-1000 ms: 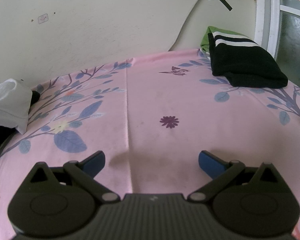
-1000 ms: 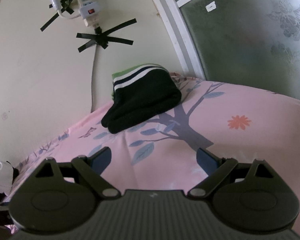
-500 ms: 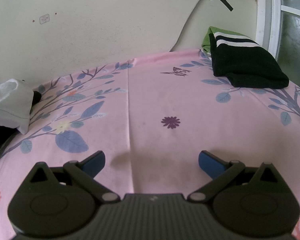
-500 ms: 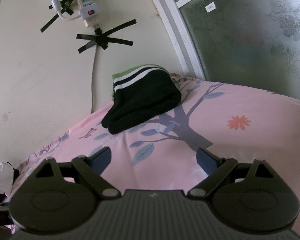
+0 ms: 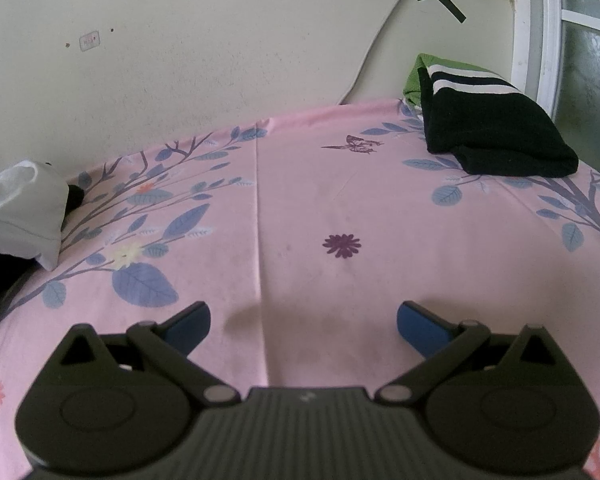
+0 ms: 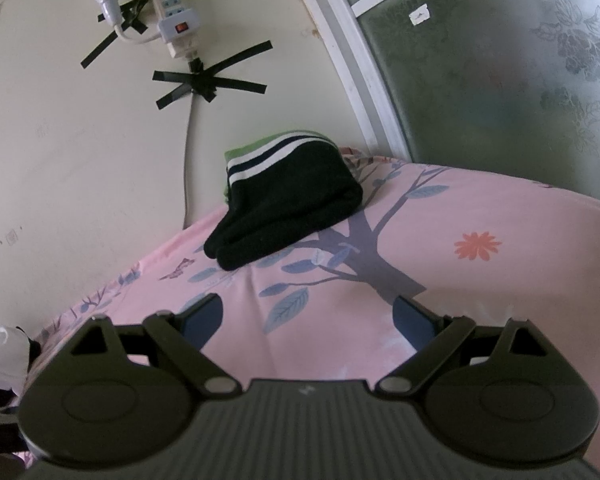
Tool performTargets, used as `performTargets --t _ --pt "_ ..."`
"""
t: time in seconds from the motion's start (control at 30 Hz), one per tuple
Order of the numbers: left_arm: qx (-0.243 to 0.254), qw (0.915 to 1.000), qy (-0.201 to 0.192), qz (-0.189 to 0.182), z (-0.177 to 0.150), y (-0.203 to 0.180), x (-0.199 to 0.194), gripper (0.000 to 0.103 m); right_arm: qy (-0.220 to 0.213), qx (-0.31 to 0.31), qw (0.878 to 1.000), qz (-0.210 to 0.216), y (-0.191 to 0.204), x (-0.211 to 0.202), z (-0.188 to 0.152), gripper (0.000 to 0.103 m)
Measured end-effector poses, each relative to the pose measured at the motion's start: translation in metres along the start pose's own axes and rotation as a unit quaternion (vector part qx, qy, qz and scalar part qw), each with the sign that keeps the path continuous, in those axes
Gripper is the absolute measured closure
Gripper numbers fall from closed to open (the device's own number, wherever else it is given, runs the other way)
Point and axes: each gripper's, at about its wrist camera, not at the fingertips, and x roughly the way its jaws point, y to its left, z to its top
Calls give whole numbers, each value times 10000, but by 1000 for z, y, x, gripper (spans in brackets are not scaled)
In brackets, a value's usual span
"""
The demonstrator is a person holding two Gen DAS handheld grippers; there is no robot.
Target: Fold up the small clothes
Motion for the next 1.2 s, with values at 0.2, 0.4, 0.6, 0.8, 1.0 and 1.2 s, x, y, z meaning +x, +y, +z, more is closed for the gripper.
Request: performTargets --t 0.2,0.4,0.6,0.8,1.0,1.2 --pt "3 10000 -2 1 0 0 0 0 -51 -24 10000 -2 1 -3 1 15" --pt "-1 10000 0 5 0 0 0 0 -77 -62 10000 15 2 -4 0 15" --pt "-1 10000 -1 9 0 0 0 0 -87 -54 9999 21 2 -4 1 15" --pt "-4 10000 1 11 0 -1 0 0 -87 -50 9999 23 2 -5 1 15" --pt "-2 10000 0 13 0 0 -1 0 -95 -45 9999 24 2 -5 2 15" --pt "7 10000 -7 3 1 0 0 0 -94 -52 9999 27 1 -5 3 15"
